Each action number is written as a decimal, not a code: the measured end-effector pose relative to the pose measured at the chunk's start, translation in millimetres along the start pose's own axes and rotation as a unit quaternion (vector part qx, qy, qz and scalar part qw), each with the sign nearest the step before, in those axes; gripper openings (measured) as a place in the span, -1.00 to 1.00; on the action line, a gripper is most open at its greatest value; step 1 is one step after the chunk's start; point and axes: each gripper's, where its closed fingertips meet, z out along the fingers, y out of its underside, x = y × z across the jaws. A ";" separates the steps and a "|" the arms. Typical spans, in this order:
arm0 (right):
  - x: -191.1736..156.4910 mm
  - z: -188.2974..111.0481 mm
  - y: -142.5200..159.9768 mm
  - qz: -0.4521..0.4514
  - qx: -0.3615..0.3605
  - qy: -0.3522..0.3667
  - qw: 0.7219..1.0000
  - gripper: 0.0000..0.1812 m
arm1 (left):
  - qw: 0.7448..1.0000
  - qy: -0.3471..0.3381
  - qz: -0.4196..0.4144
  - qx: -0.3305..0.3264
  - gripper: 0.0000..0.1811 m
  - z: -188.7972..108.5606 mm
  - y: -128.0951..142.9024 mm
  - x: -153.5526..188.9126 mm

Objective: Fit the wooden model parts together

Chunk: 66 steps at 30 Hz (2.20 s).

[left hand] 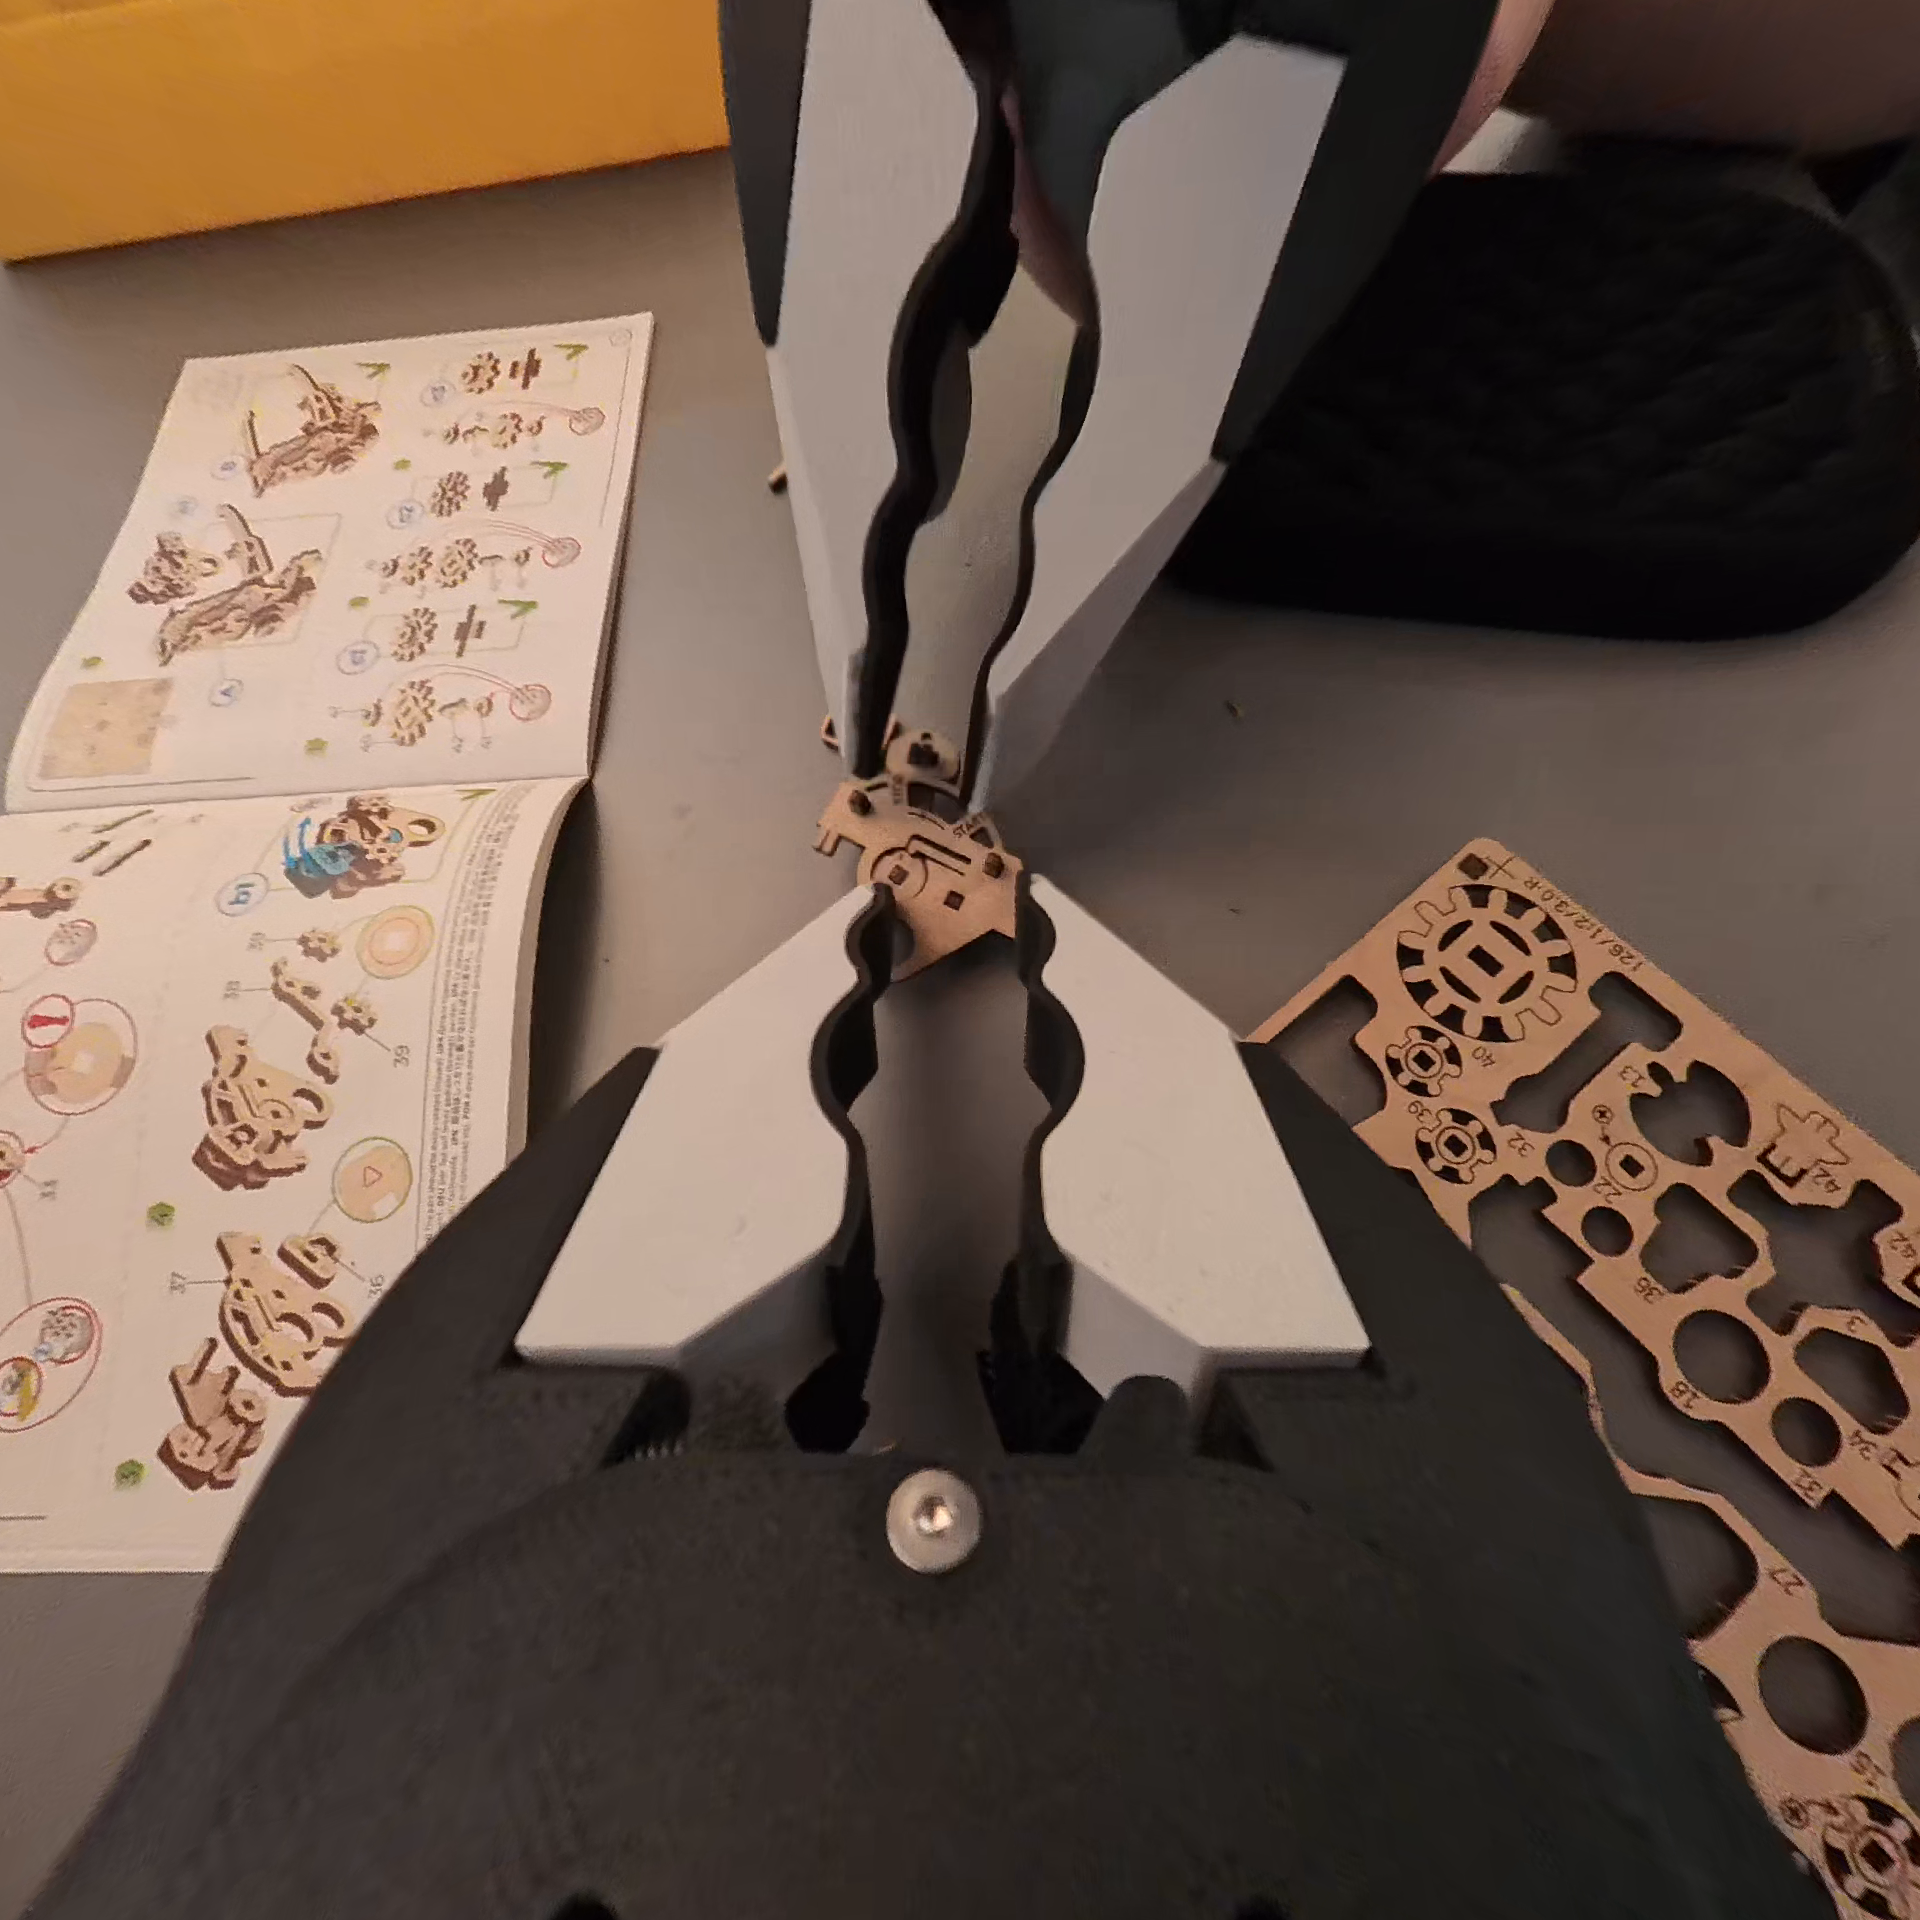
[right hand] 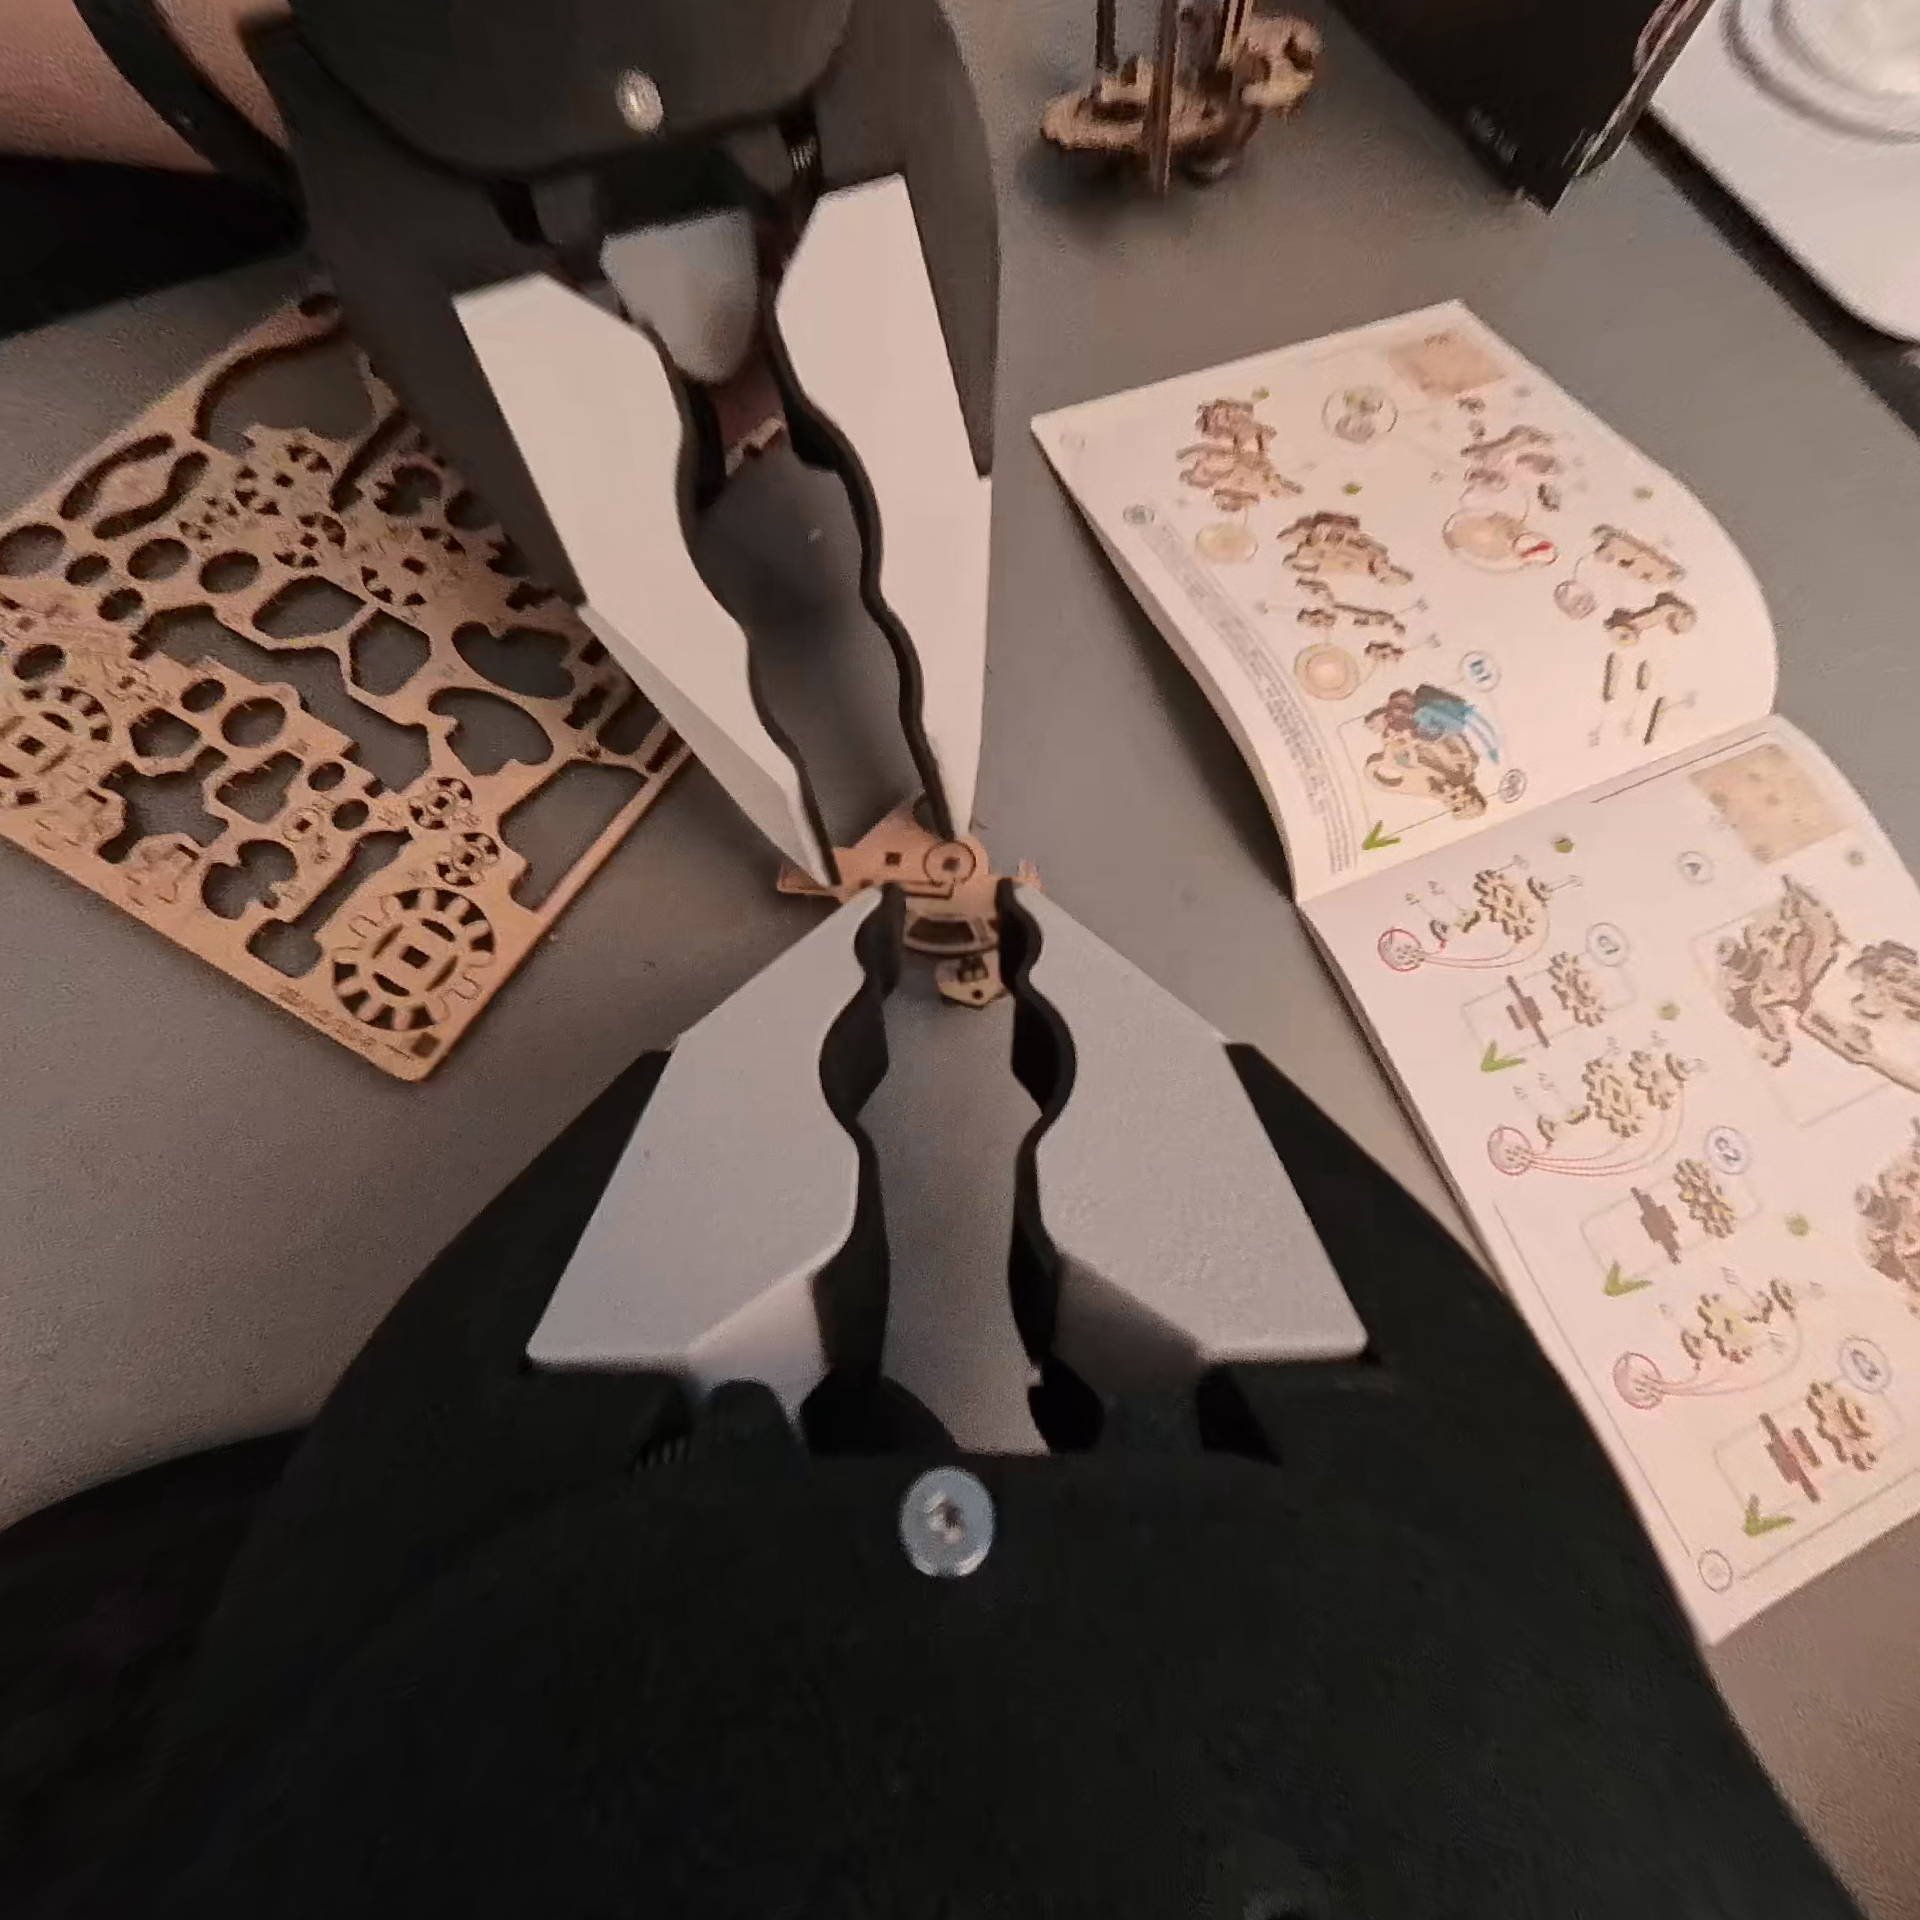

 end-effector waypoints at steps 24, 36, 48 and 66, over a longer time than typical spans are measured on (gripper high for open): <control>4.7 9.1 10.9 0.012 -0.027 -0.008 1.000 -0.91 | 0.999 0.004 -0.048 0.020 -0.63 -4.7 -7.9 -5.6; -4.2 10.8 9.2 -0.056 -0.011 -0.042 0.997 -0.95 | 0.914 0.159 -0.373 0.017 -0.88 -4.7 4.2 -14.7; 5.3 10.2 4.6 -0.007 -0.006 -0.016 1.000 -0.99 | 0.858 0.196 -0.475 0.024 -0.94 -5.8 7.0 -14.1; 9.8 21.5 5.6 -0.014 -0.030 0.038 0.999 -1.00 | 0.835 0.189 -0.516 0.026 -0.94 -5.5 10.4 -14.0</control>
